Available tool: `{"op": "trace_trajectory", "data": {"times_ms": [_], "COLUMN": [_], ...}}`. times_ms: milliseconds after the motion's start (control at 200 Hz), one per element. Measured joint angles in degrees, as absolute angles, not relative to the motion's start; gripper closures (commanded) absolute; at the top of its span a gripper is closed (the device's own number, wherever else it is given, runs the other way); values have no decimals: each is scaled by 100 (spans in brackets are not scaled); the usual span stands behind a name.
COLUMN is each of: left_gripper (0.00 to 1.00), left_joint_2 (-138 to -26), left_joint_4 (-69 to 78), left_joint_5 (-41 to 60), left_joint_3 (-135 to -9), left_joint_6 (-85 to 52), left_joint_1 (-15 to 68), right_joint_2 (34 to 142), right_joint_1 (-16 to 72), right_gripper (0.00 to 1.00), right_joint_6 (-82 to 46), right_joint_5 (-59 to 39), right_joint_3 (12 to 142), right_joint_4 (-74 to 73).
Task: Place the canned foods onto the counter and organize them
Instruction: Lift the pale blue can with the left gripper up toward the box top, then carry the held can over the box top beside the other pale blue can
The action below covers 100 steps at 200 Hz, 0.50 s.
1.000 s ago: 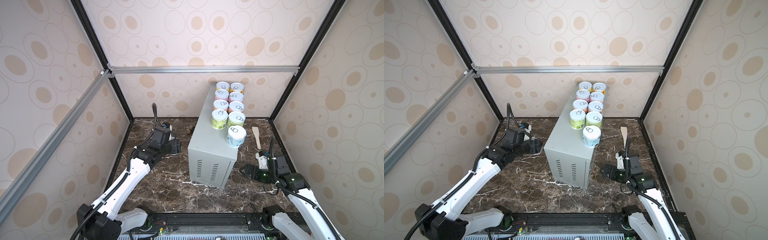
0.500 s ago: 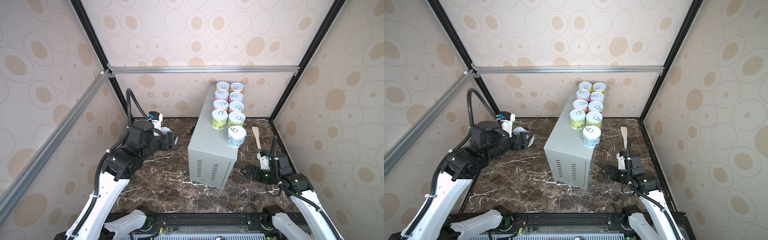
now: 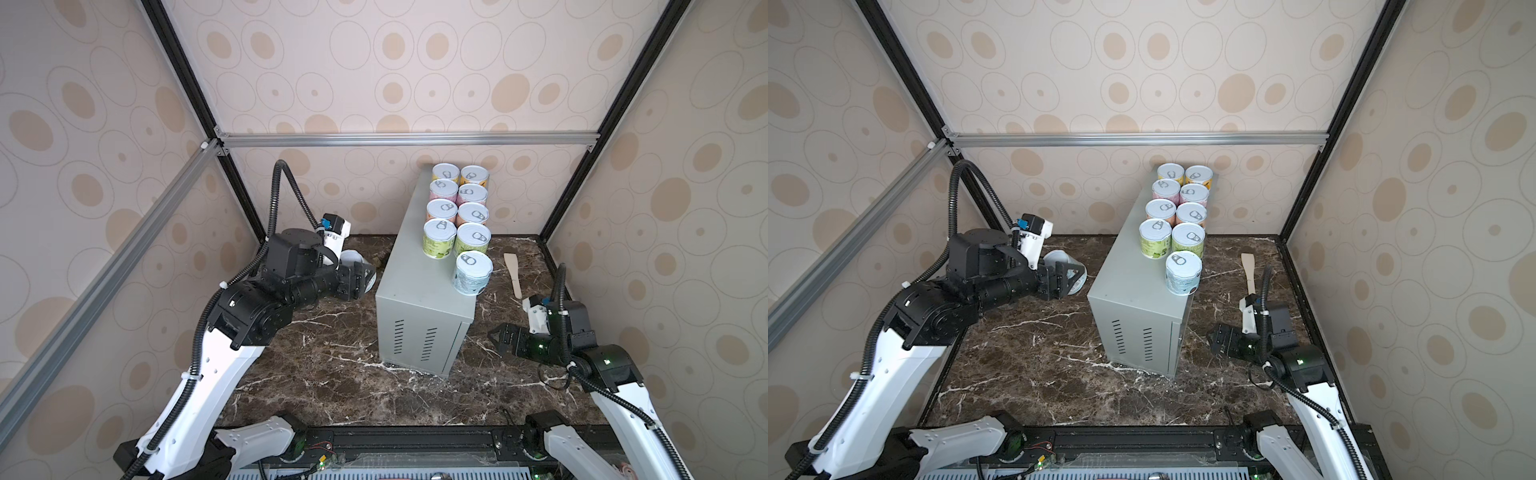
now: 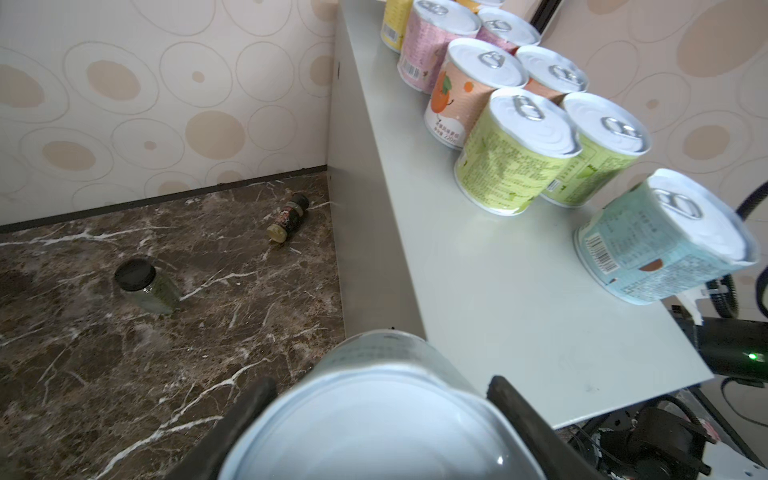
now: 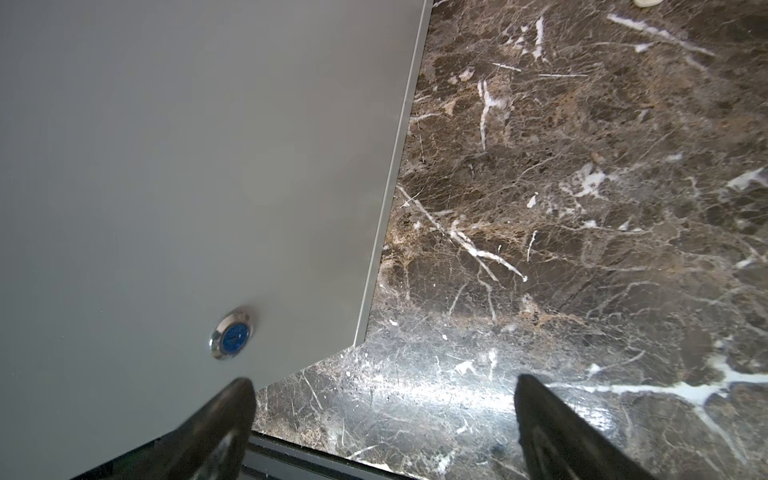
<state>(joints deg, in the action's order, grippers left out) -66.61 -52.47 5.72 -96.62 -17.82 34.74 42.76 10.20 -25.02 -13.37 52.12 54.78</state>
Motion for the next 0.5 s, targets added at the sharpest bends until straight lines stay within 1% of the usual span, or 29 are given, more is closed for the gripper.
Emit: {"op": "trace_trajectory", "data": {"times_ms": [280, 500], "left_gripper": [46, 45], "left_joint_2": [-6967, -7334], "left_joint_4": [-5288, -5347], "left_joint_5": [600, 456], "left_joint_3": [-10195, -10508], "left_joint_6": [-1710, -1658], "left_joint_1": [4042, 4543], "right_joint_2": [4438, 4466], "right_joint_1": [1020, 1020], "right_gripper": [1, 1], "right_joint_6": [-2340, -2255], "right_joint_5": [-1177, -1055], "right_joint_3": [5524, 5535], "right_joint_4": [5660, 5787]}}
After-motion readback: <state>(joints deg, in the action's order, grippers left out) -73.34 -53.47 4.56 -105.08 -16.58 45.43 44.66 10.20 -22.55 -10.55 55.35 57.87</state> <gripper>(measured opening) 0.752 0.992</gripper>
